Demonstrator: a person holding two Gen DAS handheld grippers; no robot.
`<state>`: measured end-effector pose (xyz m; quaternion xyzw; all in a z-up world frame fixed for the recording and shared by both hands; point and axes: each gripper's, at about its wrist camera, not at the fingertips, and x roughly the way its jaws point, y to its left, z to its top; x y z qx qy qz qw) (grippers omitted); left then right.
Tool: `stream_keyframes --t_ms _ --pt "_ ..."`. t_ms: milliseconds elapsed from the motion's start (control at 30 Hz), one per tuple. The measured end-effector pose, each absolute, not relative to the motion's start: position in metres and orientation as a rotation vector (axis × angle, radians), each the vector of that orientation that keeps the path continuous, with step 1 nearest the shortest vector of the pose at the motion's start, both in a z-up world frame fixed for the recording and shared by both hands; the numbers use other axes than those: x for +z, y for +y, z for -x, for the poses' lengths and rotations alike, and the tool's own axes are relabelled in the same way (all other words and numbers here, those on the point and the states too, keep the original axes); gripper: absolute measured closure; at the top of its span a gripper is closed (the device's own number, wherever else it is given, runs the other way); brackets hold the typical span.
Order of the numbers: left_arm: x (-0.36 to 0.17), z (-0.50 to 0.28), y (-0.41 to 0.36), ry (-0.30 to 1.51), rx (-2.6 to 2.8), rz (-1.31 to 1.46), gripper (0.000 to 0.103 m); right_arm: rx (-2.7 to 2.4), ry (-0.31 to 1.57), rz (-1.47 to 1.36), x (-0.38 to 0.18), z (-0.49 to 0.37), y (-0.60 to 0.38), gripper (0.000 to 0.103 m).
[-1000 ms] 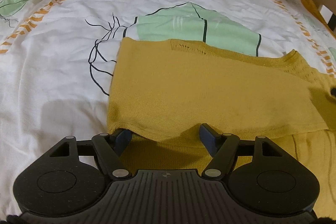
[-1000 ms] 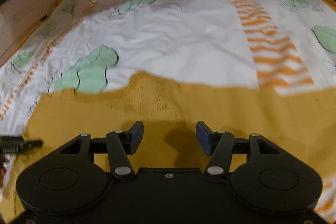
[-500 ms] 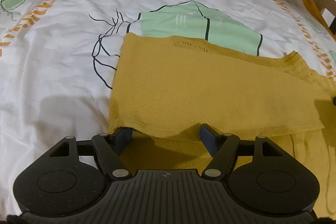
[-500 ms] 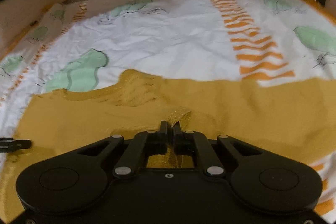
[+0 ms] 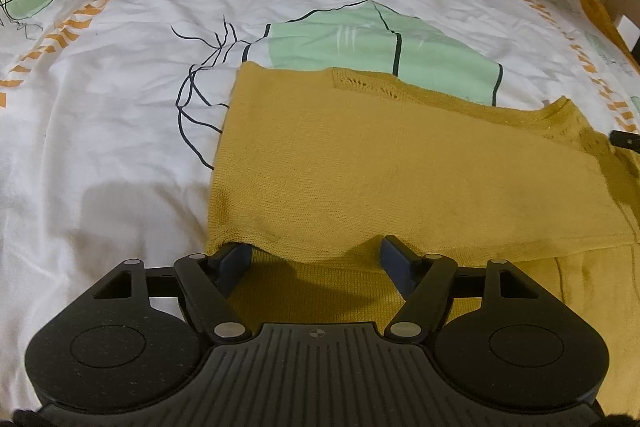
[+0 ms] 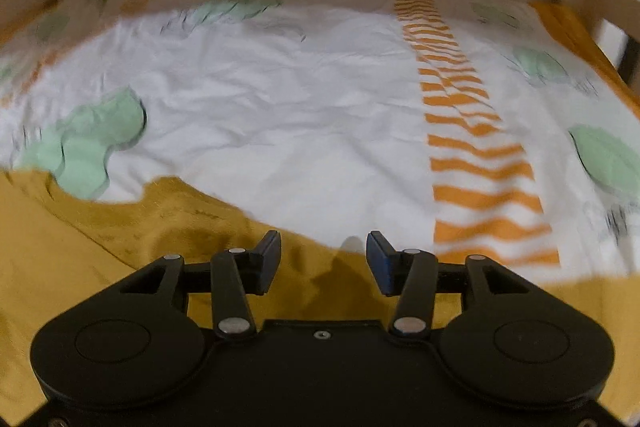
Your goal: Fold small clothes
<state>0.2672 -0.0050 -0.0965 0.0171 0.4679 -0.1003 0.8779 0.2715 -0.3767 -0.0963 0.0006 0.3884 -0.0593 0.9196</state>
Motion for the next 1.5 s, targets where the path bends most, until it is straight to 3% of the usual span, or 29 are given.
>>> stream_keyframes --t_ms 233,267,333,367,567,667,733,767,800,1033,1133,1500 --pt "-0.097 -0.267 -0.005 0.975 -0.208 -0.035 0.032 0.058 0.851 0.069 -0.111 -0.283 -0.376 0.046" --pt "-0.097 -0.267 -0.005 0.973 -0.207 -0.035 0.032 0.072 0.855 0.071 -0.111 -0.282 -0.375 0.049" --pt "-0.098 -0.266 -0.004 0.965 -0.206 -0.029 0.032 0.076 0.856 0.07 -0.113 -0.28 -0.372 0.088" --pt "-0.099 -0.266 -0.003 0.959 -0.205 -0.022 0.032 0.069 0.858 0.07 -0.113 -0.28 -0.372 0.094" --pt "-0.097 -0.266 -0.003 0.948 -0.186 0.01 0.032 -0.078 0.836 0.036 -0.114 -0.279 -0.382 0.095" --pt "-0.096 -0.267 -0.004 0.956 -0.182 0.028 0.032 -0.072 0.792 -0.044 -0.108 -0.273 -0.389 0.084" --pt "-0.094 -0.269 -0.005 0.971 -0.196 0.034 0.034 -0.082 0.758 -0.148 -0.101 -0.265 -0.402 0.064" --pt "-0.091 -0.27 -0.006 0.977 -0.207 0.036 0.034 -0.093 0.732 -0.203 -0.096 -0.258 -0.411 0.044" --pt "-0.089 -0.27 -0.008 0.98 -0.226 0.035 0.034 -0.113 0.71 -0.238 -0.092 -0.253 -0.418 0.035" --pt "-0.067 -0.242 -0.039 0.828 -0.401 -0.05 0.034 -0.352 0.68 -0.374 -0.078 -0.203 -0.495 0.032" --pt "-0.063 -0.229 -0.052 0.778 -0.48 -0.085 0.034 -0.483 0.677 -0.421 -0.077 -0.174 -0.534 0.026" --pt "-0.071 -0.195 -0.082 0.723 -0.699 -0.162 0.034 -0.749 0.71 -0.519 -0.087 -0.104 -0.629 0.019"
